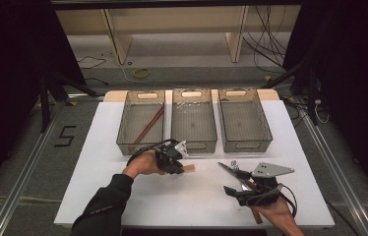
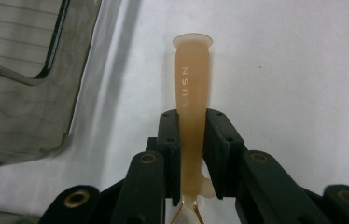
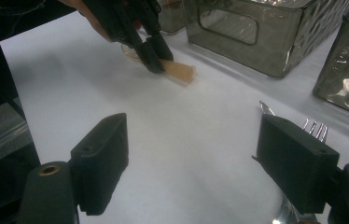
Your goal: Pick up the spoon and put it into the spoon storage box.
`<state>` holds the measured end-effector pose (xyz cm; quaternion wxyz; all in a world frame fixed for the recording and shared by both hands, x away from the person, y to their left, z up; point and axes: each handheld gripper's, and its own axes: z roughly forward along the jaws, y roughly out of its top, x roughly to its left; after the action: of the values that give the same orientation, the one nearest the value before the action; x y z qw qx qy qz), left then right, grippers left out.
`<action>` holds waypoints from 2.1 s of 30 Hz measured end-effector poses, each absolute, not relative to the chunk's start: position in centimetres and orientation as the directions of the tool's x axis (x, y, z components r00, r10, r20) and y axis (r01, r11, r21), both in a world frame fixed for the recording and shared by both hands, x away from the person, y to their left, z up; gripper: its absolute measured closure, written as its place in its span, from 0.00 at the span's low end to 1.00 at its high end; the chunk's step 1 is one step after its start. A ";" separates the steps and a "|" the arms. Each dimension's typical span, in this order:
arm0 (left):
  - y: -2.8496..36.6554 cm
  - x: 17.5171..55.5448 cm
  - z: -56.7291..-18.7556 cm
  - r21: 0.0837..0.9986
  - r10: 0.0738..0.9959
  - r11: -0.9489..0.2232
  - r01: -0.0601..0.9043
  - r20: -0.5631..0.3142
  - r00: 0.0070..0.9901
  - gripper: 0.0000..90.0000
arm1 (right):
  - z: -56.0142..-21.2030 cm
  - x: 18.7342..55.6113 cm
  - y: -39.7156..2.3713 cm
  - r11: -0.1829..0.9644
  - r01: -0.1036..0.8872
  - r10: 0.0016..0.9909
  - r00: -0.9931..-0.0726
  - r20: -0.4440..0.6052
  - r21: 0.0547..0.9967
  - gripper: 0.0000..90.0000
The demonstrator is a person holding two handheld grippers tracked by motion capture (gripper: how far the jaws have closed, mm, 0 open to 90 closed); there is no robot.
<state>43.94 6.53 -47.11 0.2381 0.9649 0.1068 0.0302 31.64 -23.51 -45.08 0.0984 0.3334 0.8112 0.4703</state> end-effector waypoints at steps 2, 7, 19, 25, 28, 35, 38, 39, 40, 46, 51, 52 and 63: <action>6.6 43.9 -47.1 0.467 0.225 -0.862 0.196 0.005 0.974 0.85 | -45.1 31.6 -23.5 0.336 0.448 0.634 -0.758 0.153 0.828 0.29; 6.6 43.9 -46.7 0.475 0.228 -0.857 0.201 0.000 0.974 0.85 | -45.0 31.6 -23.6 0.334 0.448 0.635 -0.757 0.153 0.829 0.29; 6.9 43.5 -45.2 0.500 0.244 -0.836 0.227 -0.032 0.969 0.85 | -45.0 31.6 -23.6 0.332 0.448 0.638 -0.755 0.152 0.830 0.29; 7.2 43.2 -44.3 0.524 0.257 -0.818 0.239 -0.039 0.966 0.85 | -44.9 31.5 -23.7 0.328 0.445 0.641 -0.753 0.150 0.834 0.29; 7.3 43.1 -43.8 0.538 0.266 -0.806 0.246 -0.042 0.963 0.85 | -44.9 31.5 -23.7 0.328 0.445 0.642 -0.752 0.149 0.833 0.29; 7.8 43.2 -42.8 0.571 0.307 -0.767 0.293 -0.074 0.949 0.85 | -44.9 31.5 -23.7 0.329 0.446 0.642 -0.752 0.149 0.832 0.29; 8.2 43.3 -42.4 0.583 0.324 -0.752 0.309 -0.082 0.942 0.85 | -44.9 31.5 -23.8 0.329 0.446 0.644 -0.751 0.148 0.833 0.29; 8.3 43.3 -42.3 0.589 0.328 -0.746 0.312 -0.083 0.941 0.85 | -44.9 31.5 -23.8 0.329 0.445 0.644 -0.751 0.147 0.833 0.29; 8.4 43.3 -42.2 0.594 0.333 -0.741 0.313 -0.080 0.940 0.85 | -44.9 31.5 -23.8 0.329 0.445 0.644 -0.751 0.147 0.833 0.29; 9.1 43.2 -41.5 0.619 0.370 -0.710 0.336 -0.077 0.926 0.85 | -44.9 31.6 -23.7 0.331 0.446 0.643 -0.751 0.147 0.832 0.29; 9.7 43.2 -40.9 0.644 0.411 -0.675 0.361 -0.079 0.908 0.85 | -44.9 31.6 -23.8 0.329 0.447 0.644 -0.751 0.149 0.832 0.29; 9.8 43.2 -40.8 0.649 0.417 -0.668 0.365 -0.079 0.905 0.85 | -44.9 31.6 -23.8 0.329 0.447 0.644 -0.751 0.149 0.832 0.29; 10.5 44.0 -39.4 0.702 0.475 -0.592 0.395 -0.092 0.875 0.85 | -45.0 31.6 -23.8 0.327 0.453 0.646 -0.748 0.154 0.830 0.29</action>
<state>43.97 10.45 -39.38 0.3799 0.8907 0.2441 0.0524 31.61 -23.80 -44.96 0.1027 0.3398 0.8081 0.4701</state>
